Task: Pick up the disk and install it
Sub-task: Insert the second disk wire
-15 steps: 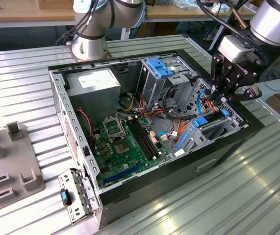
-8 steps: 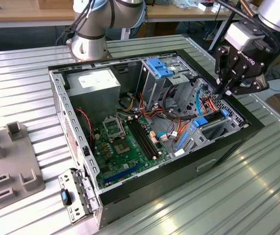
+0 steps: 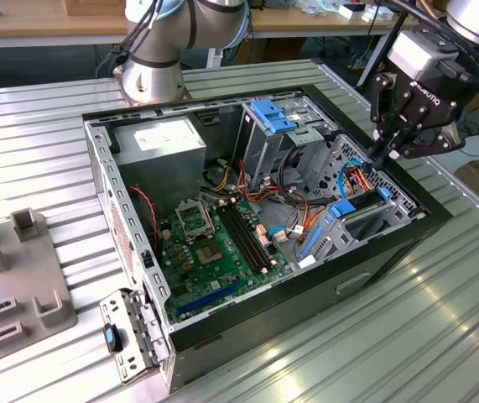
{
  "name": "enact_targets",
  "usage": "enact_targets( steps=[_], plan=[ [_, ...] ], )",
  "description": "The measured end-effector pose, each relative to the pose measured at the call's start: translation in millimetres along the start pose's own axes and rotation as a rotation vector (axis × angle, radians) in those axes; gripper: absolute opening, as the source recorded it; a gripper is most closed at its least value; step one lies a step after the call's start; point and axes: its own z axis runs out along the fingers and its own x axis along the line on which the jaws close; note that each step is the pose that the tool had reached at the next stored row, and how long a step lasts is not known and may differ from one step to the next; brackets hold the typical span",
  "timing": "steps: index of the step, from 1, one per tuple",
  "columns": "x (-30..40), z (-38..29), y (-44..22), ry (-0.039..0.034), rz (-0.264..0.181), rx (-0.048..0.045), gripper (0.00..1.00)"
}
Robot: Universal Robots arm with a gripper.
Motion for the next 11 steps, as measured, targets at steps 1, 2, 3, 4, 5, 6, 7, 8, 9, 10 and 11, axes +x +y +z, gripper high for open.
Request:
enact_targets(
  steps=[1,2,3,4,5,6,7,8,9,10,11],
  plan=[
    [0.1,2.2,0.1,-0.0002,0.000,0.0000,0.24],
    [0.2,4.0,0.1,-0.0004,0.000,0.0000,0.24],
    [0.4,6.8,0.2,-0.0015,0.000,0.0000,0.24],
    [0.4,7.6,0.2,-0.0031,0.000,-0.0001,0.24],
    [0.2,7.9,0.2,-0.0044,0.000,-0.0001,0.24],
    [-0.6,8.1,0.2,-0.0052,0.000,-0.0001,0.24],
    [-1.7,8.3,0.2,-0.0055,0.000,-0.0002,0.24],
    [-4.6,8.5,0.1,-0.0057,0.000,-0.0002,0.24],
    [-4.7,8.5,0.2,-0.0056,0.000,-0.0002,0.24],
    [-4.7,8.5,0.2,-0.0056,0.000,-0.0002,0.24],
    [-4.7,8.6,0.2,-0.0057,0.000,-0.0002,0.25]
  ],
)
